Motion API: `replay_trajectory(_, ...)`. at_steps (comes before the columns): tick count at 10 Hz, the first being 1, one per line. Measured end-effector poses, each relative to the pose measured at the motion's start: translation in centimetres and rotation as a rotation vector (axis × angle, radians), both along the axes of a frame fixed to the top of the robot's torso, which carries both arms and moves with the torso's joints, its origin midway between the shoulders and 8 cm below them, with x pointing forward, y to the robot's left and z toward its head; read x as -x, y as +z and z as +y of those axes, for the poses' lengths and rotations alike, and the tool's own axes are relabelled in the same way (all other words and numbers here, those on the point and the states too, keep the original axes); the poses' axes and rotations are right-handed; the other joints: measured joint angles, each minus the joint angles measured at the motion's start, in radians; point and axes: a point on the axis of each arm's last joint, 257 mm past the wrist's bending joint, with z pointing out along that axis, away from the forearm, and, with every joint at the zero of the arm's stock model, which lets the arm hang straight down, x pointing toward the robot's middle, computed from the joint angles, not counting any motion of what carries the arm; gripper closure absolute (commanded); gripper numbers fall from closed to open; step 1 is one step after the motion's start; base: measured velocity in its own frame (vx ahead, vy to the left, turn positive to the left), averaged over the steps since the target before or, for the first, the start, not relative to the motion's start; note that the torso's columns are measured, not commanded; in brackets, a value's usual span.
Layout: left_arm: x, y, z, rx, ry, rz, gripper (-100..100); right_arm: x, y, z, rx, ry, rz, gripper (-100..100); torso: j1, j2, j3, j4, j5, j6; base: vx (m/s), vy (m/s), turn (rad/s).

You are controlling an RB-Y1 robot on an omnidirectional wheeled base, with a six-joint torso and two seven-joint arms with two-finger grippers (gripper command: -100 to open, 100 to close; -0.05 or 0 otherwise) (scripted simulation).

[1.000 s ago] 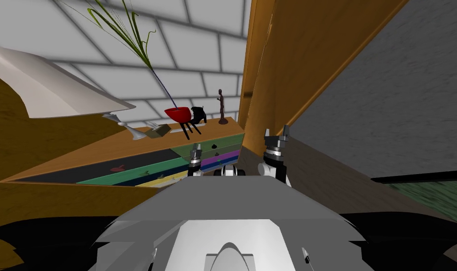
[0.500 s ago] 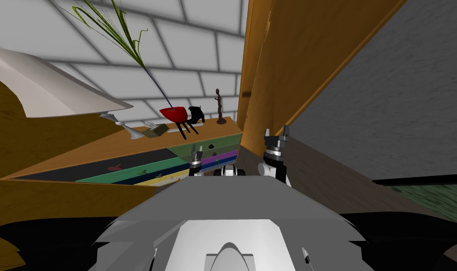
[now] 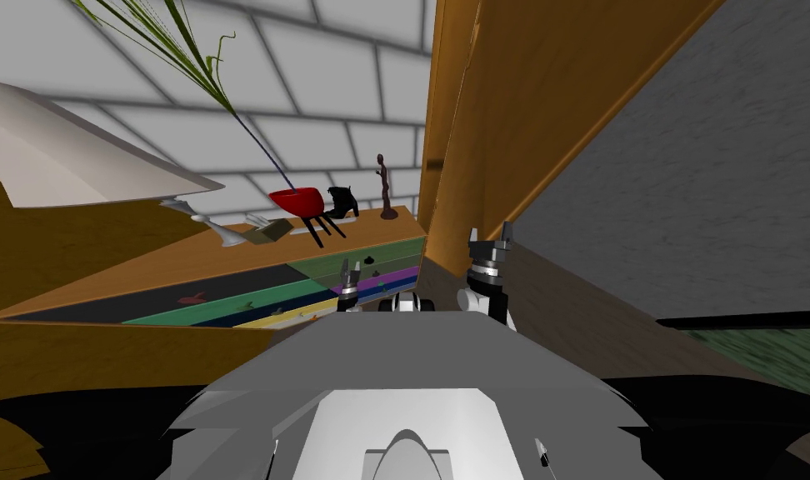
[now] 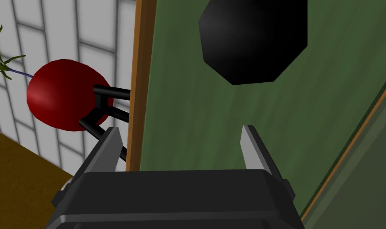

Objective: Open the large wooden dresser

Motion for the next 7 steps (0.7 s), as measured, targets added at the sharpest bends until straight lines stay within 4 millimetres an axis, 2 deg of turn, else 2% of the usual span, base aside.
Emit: replay_trajectory(7,0.7,-4.4,0.3,0.029,0.013,0.052,-100,0.0,0.0,0.0,0.0,0.0,0.0,0,-0.001,0.005,0.003,0.002,-0.001,-0.003,0.007,-0.081,0.021)
